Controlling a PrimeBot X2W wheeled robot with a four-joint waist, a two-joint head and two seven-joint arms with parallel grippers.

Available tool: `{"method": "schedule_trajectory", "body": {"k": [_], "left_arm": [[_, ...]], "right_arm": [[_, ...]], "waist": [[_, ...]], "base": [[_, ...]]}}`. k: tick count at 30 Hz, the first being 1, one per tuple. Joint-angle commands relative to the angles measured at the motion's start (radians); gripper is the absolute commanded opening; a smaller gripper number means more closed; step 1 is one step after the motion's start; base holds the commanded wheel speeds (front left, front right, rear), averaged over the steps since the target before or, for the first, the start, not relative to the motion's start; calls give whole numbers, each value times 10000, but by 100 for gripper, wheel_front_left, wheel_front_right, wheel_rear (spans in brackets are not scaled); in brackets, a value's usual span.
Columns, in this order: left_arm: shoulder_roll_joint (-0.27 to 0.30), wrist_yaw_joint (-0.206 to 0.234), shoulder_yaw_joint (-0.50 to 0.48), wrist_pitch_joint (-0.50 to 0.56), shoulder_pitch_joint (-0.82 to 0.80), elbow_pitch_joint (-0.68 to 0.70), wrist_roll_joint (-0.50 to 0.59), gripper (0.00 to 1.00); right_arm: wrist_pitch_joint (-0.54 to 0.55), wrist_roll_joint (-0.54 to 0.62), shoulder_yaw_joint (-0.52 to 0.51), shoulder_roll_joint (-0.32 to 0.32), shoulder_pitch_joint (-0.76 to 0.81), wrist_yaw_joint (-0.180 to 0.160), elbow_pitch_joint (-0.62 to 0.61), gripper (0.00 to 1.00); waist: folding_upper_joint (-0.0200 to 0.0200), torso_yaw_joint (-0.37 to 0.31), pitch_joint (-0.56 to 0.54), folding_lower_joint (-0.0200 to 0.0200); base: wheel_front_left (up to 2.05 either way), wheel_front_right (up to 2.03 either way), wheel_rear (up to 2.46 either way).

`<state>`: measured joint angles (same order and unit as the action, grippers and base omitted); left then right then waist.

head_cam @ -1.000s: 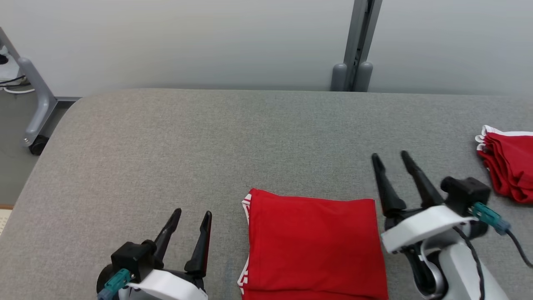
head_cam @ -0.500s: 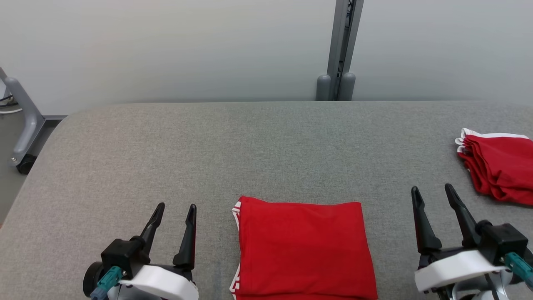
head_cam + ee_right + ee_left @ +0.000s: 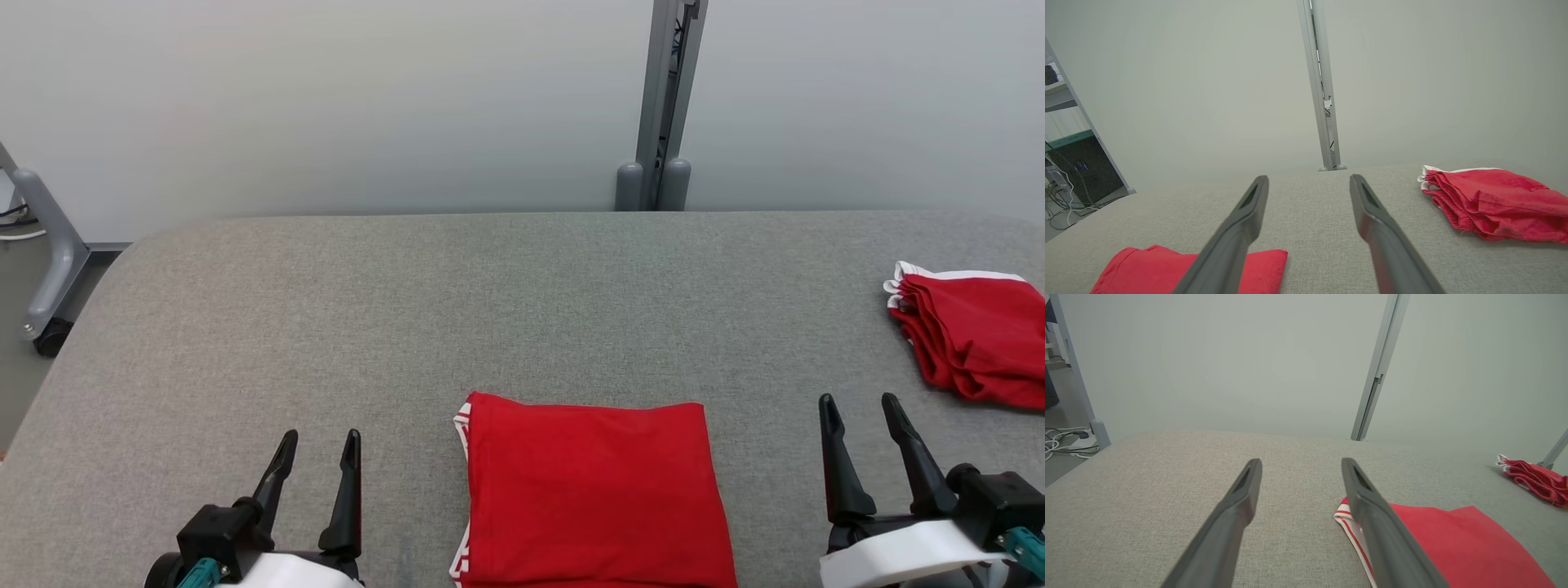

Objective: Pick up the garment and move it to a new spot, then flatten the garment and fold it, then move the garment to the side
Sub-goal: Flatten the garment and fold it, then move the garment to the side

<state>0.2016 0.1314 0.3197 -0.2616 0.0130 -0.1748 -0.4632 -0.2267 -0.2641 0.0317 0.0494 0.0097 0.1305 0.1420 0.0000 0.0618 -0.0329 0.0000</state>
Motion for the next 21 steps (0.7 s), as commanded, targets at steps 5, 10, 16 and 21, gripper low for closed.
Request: {"method": "schedule_trajectory", "body": {"k": [5, 10, 16, 21], "left_arm": [[-103, -214, -240, -43, 87, -76, 250, 100], [-180, -341, -373, -44, 118, -129, 417, 100], [-283, -463, -465, -44, 134, -204, 537, 100], [-352, -534, -542, -44, 125, -254, 615, 100]], "right_arm": [[-125, 104, 131, 39, -76, 5, 135, 100], [-123, 163, 101, 39, -104, 5, 199, 100], [-129, 191, 102, 38, -124, 5, 238, 100], [-131, 215, 68, 38, -145, 5, 283, 100]], "waist": [[0, 32, -40, 0], [0, 45, -52, 0], [0, 48, -47, 0], [0, 57, -48, 0]], "base": [[0, 0, 0], [0, 0, 0], [0, 0, 0], [0, 0, 0]]}}
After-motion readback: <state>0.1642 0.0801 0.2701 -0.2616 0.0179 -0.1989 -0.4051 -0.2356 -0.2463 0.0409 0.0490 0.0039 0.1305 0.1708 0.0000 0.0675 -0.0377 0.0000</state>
